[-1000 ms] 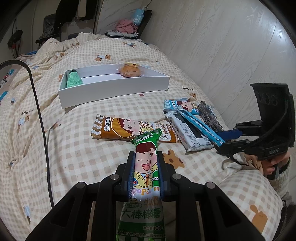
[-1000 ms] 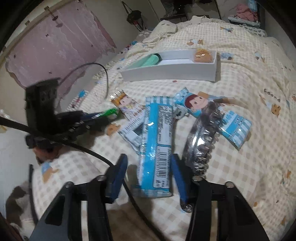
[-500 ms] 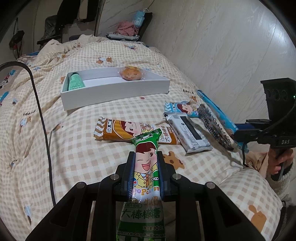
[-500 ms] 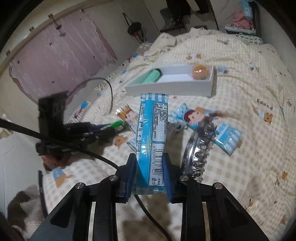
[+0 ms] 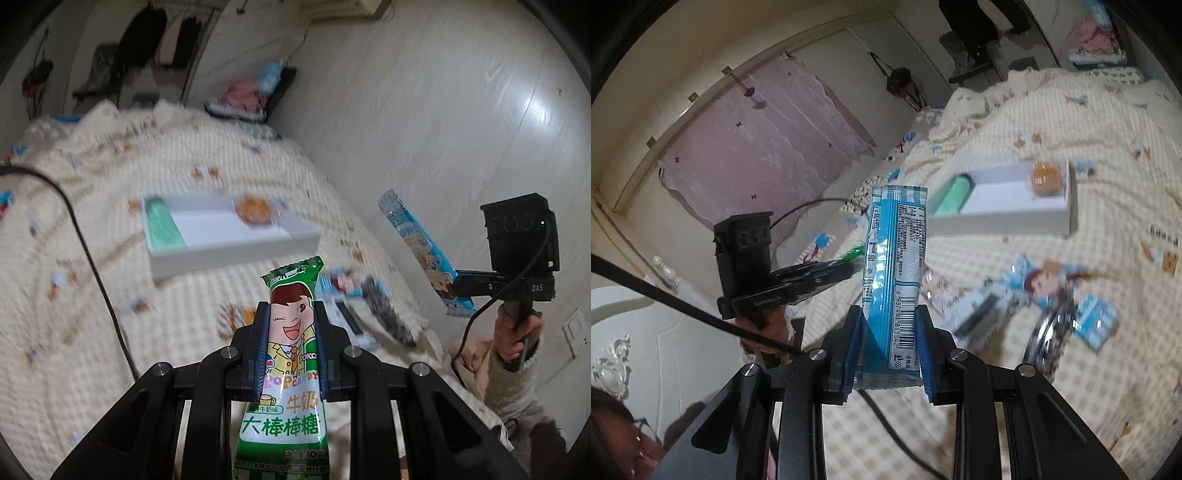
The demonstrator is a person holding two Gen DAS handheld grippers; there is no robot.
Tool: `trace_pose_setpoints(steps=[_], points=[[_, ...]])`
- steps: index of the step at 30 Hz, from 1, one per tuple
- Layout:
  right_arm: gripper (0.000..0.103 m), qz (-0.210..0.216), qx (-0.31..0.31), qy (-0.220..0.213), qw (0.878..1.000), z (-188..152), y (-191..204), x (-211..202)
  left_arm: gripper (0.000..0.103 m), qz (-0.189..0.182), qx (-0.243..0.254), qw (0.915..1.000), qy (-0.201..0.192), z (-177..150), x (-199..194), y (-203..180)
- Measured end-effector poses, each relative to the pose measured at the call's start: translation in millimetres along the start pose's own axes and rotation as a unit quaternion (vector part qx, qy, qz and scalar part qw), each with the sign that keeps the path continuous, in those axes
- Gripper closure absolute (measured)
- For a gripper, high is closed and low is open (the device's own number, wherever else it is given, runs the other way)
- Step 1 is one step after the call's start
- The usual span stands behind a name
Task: Organize objects
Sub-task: 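Carry the blue pack over the box with the right gripper while the left lowers the green pack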
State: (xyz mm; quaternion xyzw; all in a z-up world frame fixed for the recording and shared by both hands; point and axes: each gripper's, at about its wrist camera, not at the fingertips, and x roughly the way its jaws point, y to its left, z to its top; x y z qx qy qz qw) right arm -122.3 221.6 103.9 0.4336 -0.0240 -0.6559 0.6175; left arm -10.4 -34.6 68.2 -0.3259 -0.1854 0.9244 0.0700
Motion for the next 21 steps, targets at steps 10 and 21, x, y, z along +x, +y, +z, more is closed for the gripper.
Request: trace_pose_setpoints(steps=[10, 21], points=[[0.073, -0.003, -0.006, -0.063, 0.998, 52.3, -16.6, 12.1, 0.080, 0.035, 0.028, 0.9955, -0.084, 62.8, 5.6, 4.4], [0.073, -0.034, 0.035, -0.087, 0.995, 102.9, -60.7, 54.7, 0.080, 0.121, -0.003, 0.9910, -0.056, 101.9, 101.8, 42.5]])
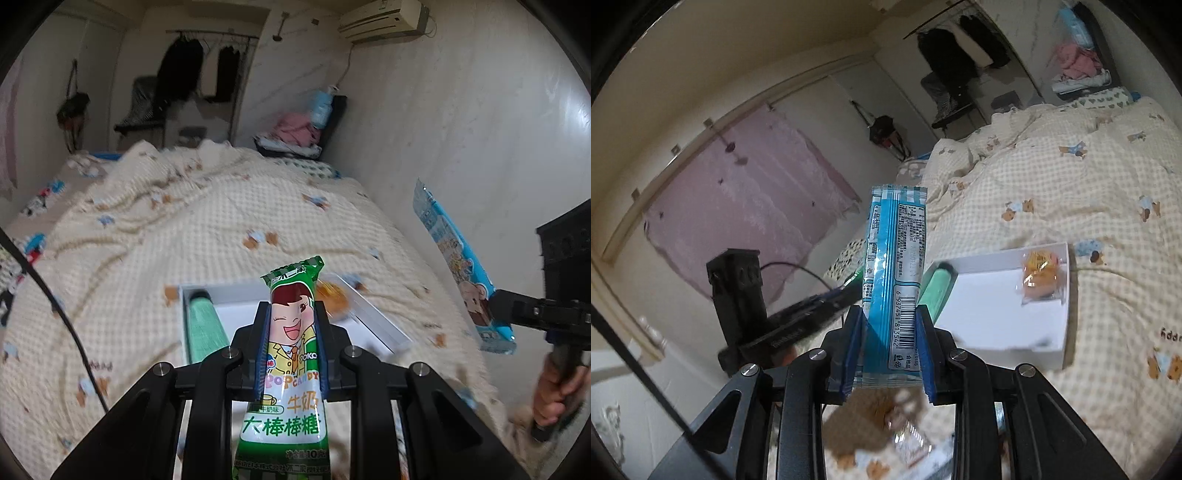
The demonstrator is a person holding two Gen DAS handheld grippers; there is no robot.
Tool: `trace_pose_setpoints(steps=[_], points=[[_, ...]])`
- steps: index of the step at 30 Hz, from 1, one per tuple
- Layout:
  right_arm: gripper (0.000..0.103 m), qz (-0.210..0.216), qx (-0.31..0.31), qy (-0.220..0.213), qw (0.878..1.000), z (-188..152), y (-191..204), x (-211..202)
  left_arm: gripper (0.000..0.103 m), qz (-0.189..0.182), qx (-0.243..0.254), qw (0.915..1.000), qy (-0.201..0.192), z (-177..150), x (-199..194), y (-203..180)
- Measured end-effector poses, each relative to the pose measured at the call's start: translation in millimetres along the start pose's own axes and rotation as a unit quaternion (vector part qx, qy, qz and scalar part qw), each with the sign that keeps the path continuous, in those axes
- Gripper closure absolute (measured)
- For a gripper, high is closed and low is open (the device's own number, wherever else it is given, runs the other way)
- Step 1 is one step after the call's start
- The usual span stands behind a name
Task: Organize objects
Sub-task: 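Carry the blue pack over the box with the right gripper while the left lowers the green pack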
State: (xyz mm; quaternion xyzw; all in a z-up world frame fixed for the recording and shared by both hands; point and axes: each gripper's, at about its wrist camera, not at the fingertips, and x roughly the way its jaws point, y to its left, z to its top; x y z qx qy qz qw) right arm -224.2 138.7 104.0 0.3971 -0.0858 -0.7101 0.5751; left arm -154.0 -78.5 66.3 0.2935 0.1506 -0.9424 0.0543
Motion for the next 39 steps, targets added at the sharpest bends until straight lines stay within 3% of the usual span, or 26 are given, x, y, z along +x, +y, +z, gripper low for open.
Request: trace_pose_setpoints(steps=[7, 12, 17, 20, 22, 28, 39], points=[[0.073, -0.062, -0.016, 0.002, 0.998, 13.4, -1.3, 31.9, 0.080, 0.020, -0.026, 0.9994, -0.008, -0.2, 41.0, 4.0], [0.073, -0.097, -0.008, 0.033, 0.995, 10.8, -16.0, 61.3, 0.080, 0.046, -0.011, 0.9986, 0.024, -9.3, 73.5, -5.1], [0.073, -0.134, 0.002, 0.055, 0.989, 6.0, -32.2, 79.4, 0.080, 0.074, 0.005, 0.9966, 0.036, -13.4, 86.8, -6.0], [0.073, -0.152, 0.013, 0.066, 0.986, 4.0, -44.1, 86.1, 0.080, 0.060, 0.004, 0.9975, 0.038, -15.7, 94.0, 1.2], [0.073, -0.162, 0.014, 0.071, 0.984, 2.6, -47.4, 89.8, 0.080, 0.081, 0.004, 0.9957, 0.044, -17.4, 101.5, 7.5], [0.073, -0.177, 0.015, 0.090, 0.980, -4.7, -55.9, 103.2, 0.080, 0.094, -0.018, 0.9936, 0.060, -26.4, 112.8, 20.0], [0.073, -0.206, 0.010, 0.122, 0.971, -11.2, -66.7, 114.4, 0.080, 0.091, -0.010, 0.9911, 0.096, -37.5, 129.4, 18.1]])
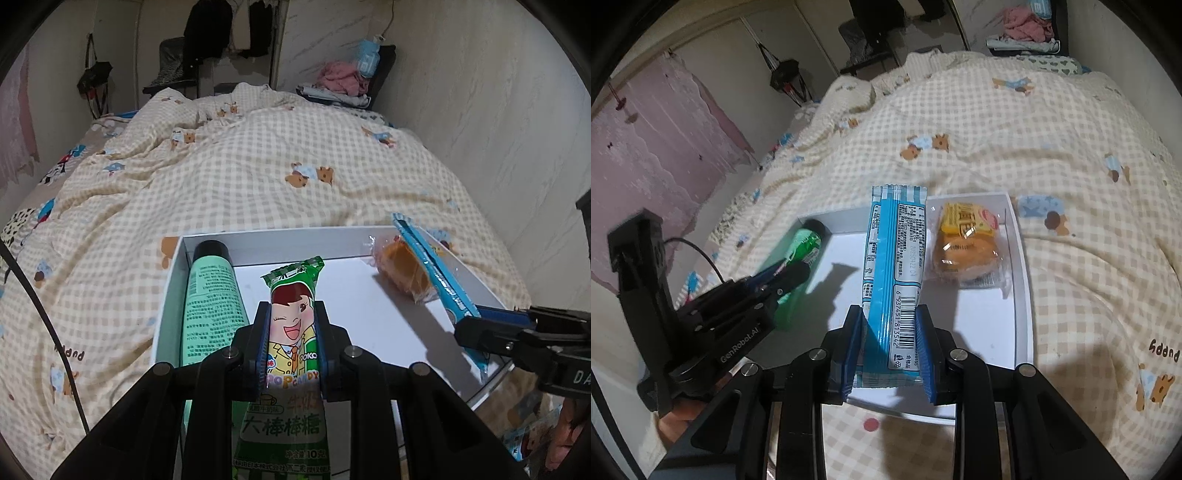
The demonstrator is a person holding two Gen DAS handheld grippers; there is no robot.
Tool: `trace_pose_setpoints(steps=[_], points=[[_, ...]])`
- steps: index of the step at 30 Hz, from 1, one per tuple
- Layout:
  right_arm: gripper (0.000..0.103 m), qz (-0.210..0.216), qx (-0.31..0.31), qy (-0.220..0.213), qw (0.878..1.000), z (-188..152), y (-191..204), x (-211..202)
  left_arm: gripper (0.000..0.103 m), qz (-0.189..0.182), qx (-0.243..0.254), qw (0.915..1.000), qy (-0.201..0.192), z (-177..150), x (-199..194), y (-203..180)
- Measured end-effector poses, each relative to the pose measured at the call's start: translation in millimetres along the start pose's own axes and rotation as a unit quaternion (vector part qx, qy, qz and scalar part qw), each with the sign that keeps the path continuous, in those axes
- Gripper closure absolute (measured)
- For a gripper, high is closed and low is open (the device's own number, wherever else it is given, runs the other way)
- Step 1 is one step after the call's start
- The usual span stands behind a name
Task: Organize objects
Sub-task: 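Carry the blue pack over the box with the right gripper while the left lowers the green pack, then open both grippers to release the two packs into the white box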
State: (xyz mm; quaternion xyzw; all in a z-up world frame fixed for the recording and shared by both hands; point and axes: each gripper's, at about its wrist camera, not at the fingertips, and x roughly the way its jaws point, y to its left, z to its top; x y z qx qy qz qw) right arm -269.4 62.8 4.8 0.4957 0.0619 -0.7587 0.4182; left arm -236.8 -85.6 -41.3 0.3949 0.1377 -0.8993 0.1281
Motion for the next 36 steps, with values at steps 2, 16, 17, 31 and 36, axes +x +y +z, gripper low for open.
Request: trace_pose_setpoints(steps=[2, 16, 17, 31, 36], points=[[0.073, -0.004, -0.001, 0.007, 1.000, -0.9, 0.1, 3.1, 0.080, 0.006, 0.005, 1.0000, 0.002, -0.2, -0.6, -2.3], [0.073, -0.048, -0.030, 0.056, 0.997, -3.5, 6.4, 16.6, 0.079, 0.033, 0.057, 0.9975, 0.027, -3.0, -4.5, -8.7], [0.073, -0.049, -0.031, 0.056, 0.997, -3.8, 6.3, 16.6, 0.079, 0.056, 0.070, 0.9954, 0.035, -2.8, -2.7, -10.6], [0.030, -0.006, -0.053, -0.015, 0.998, -0.2, 15.7, -14.1, 0.067, 0.056, 0.043, 0.9972, 0.025, 4.6, -26.0, 13.8], [0.030, 0.037, -0.048, -0.050, 0.997, 3.1, 23.4, -30.8, 0.050, 0.048, 0.025, 0.9984, -0.017, 12.3, -54.1, 23.3]])
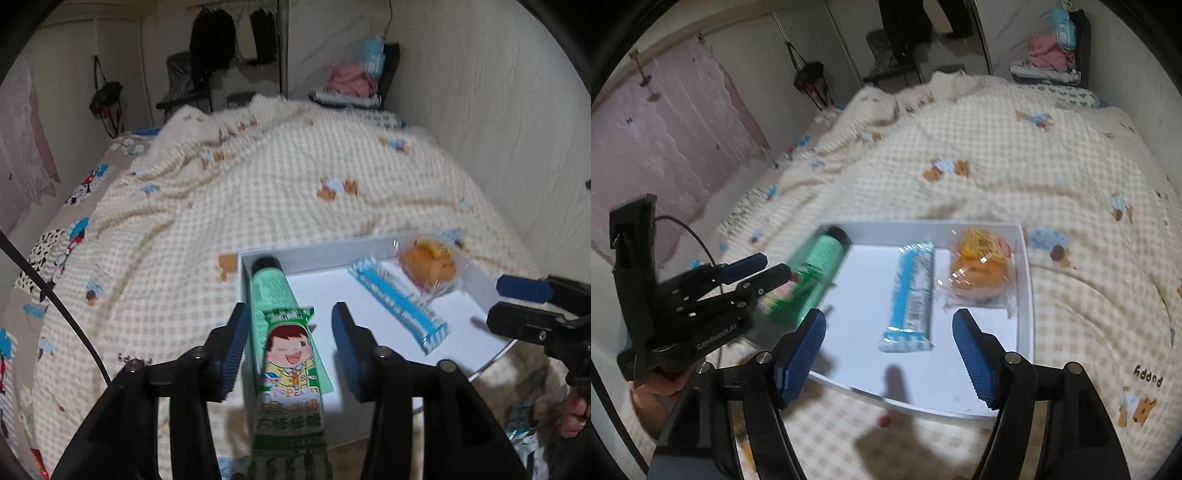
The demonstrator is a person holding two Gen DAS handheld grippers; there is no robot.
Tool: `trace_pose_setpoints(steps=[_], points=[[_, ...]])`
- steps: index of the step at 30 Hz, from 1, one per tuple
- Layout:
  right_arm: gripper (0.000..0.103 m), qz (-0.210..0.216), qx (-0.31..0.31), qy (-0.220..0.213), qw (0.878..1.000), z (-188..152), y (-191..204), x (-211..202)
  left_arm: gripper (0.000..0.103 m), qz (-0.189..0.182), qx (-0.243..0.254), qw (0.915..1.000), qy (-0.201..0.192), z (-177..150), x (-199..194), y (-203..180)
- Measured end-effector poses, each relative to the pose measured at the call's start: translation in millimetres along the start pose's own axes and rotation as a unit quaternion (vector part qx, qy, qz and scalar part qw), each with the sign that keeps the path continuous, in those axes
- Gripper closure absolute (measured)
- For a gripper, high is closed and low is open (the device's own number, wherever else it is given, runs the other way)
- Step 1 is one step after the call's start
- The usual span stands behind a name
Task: Organize objects
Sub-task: 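Open both grippers to release the two packs into the white box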
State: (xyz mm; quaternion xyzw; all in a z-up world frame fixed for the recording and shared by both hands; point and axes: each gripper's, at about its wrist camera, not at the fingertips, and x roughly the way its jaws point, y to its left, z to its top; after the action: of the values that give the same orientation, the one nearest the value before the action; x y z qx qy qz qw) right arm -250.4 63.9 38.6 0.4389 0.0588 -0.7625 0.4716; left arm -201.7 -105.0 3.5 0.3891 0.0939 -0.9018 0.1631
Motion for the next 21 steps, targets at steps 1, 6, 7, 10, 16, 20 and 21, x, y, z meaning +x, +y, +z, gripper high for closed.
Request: trace_pose_setpoints(steps=[1, 6, 7, 10, 16, 20, 21], points=[[0.030, 0.012, 0.002, -0.006, 1.000, 0.3, 0.9, -3.5, 0.044, -0.001, -0.004, 0.9999, -0.011, 2.0, -7.0, 2.9], [0.030, 0.031, 0.007, -0.011, 0.999, 1.8, 1.0, -14.4, 0.036, -0.008, -0.016, 0.9988, -0.046, 9.8, -37.1, 12.9], [0.030, 0.030, 0.002, -0.012, 0.999, 2.0, 1.9, -17.4, 0.035, -0.010, -0.015, 0.9985, -0.052, 10.1, -42.4, 13.5], [0.030, 0.034, -0.013, -0.030, 0.999, 0.9, 3.3, -32.8, 0.035, -0.018, -0.022, 0.9970, -0.072, 8.9, -62.5, 15.5], [0.030, 0.067, -0.041, -0.067, 0.995, -2.2, 6.9, -80.5, 0.033, -0.102, -0.034, 0.9880, -0.111, 0.1, -109.6, 12.1], [0.022, 0.099, -0.055, -0.106, 0.988, -11.0, 7.9, -118.9, 0.033, -0.128, -0.042, 0.9832, -0.123, -7.1, -141.0, 10.1], [0.016, 0.100, -0.055, -0.108, 0.988, -12.7, 8.3, -123.1, 0.033, -0.130, -0.043, 0.9816, -0.133, -11.9, -153.8, 8.8]])
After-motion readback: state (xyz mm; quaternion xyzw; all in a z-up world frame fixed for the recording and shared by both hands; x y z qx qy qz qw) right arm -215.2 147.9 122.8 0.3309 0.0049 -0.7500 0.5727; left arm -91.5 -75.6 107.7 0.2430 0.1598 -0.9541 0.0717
